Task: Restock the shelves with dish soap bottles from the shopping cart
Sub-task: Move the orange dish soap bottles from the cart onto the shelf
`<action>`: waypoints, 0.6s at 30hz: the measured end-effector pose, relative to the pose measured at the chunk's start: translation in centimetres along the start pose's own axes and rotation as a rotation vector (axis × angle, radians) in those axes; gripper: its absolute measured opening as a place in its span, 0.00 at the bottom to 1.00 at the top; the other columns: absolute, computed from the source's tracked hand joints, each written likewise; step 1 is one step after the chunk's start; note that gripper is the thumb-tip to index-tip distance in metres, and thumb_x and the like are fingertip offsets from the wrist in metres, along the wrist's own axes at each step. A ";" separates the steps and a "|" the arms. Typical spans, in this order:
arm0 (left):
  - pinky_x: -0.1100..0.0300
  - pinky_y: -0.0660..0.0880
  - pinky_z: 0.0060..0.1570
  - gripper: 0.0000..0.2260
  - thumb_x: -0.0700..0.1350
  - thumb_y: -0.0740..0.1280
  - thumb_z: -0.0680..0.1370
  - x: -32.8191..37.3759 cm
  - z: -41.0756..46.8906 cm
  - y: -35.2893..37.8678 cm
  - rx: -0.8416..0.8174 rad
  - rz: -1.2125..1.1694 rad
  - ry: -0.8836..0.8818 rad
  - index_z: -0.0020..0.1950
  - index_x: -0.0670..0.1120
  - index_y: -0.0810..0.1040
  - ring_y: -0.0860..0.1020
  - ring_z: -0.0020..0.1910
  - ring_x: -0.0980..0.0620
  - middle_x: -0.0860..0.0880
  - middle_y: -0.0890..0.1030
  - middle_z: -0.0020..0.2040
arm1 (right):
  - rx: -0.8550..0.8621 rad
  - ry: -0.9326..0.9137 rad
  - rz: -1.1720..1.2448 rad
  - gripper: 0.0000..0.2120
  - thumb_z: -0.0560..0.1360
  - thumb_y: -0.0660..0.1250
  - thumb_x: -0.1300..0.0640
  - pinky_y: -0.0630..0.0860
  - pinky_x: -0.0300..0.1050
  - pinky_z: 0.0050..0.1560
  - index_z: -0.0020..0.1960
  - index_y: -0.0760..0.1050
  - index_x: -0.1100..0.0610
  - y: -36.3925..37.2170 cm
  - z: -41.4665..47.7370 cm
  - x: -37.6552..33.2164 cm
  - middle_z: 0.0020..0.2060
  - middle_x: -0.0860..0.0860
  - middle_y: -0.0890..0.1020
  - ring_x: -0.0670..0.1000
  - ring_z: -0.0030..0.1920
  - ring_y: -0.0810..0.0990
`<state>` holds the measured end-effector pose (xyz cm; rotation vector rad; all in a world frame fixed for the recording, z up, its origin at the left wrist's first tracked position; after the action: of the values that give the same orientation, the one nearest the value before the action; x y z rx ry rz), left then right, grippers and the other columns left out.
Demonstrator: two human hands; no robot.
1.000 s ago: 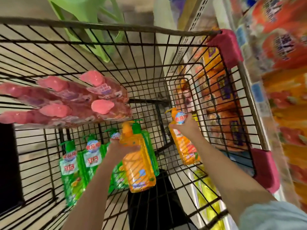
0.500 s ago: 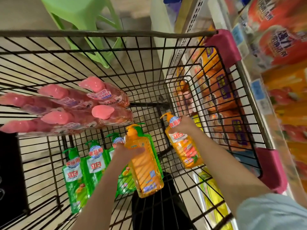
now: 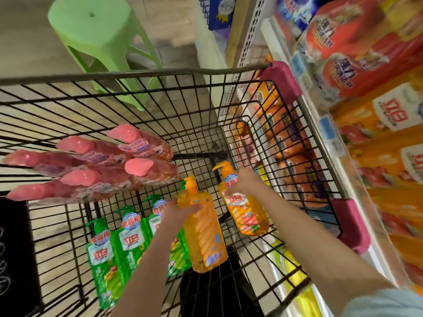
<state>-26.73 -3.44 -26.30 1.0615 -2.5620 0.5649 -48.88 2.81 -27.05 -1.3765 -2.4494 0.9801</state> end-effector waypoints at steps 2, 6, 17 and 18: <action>0.50 0.78 0.51 0.44 0.61 0.80 0.54 0.2 -0.2 0.1 -0.006 0.065 0.013 0.64 0.42 0.73 0.80 0.49 0.45 0.46 0.81 0.52 | 0.016 -0.039 -0.017 0.38 0.61 0.78 0.41 0.75 0.47 0.48 0.62 0.69 0.59 -0.2 -0.9 0.0 0.56 0.55 0.74 0.56 0.55 0.76; 0.53 0.77 0.47 0.29 0.50 0.80 0.63 0.6 -1.4 0.2 0.060 0.119 0.077 0.59 0.44 0.73 0.78 0.45 0.47 0.48 0.79 0.47 | 0.082 -0.097 -0.055 0.34 0.61 0.78 0.42 0.75 0.48 0.49 0.57 0.70 0.58 -0.9 -3.5 0.6 0.54 0.55 0.75 0.56 0.54 0.76; 0.60 0.67 0.43 0.34 0.47 0.81 0.61 5.9 -10.5 -1.5 0.100 0.363 0.583 0.64 0.47 0.72 0.76 0.48 0.50 0.53 0.76 0.48 | 0.386 -0.139 0.209 0.33 0.56 0.77 0.40 0.74 0.44 0.48 0.57 0.75 0.50 -3.6 -13.0 3.1 0.51 0.49 0.76 0.52 0.53 0.76; 0.59 0.67 0.43 0.34 0.48 0.81 0.60 6.4 -11.8 -1.7 0.110 0.391 0.637 0.63 0.47 0.72 0.76 0.48 0.50 0.53 0.77 0.47 | 0.423 -0.148 0.256 0.31 0.56 0.77 0.39 0.74 0.44 0.47 0.56 0.75 0.49 -4.2 -14.4 3.2 0.51 0.49 0.76 0.51 0.52 0.76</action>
<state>-28.27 -2.92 -12.88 0.3105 -2.1683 0.9678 -47.27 10.54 -13.93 -1.5251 -2.0165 1.5996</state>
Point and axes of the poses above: each hand's wrist, its own z-axis towards the middle knuckle, its own y-axis out of the palm, x = y × z, the point moved 1 cm from there along z, towards the middle knuckle
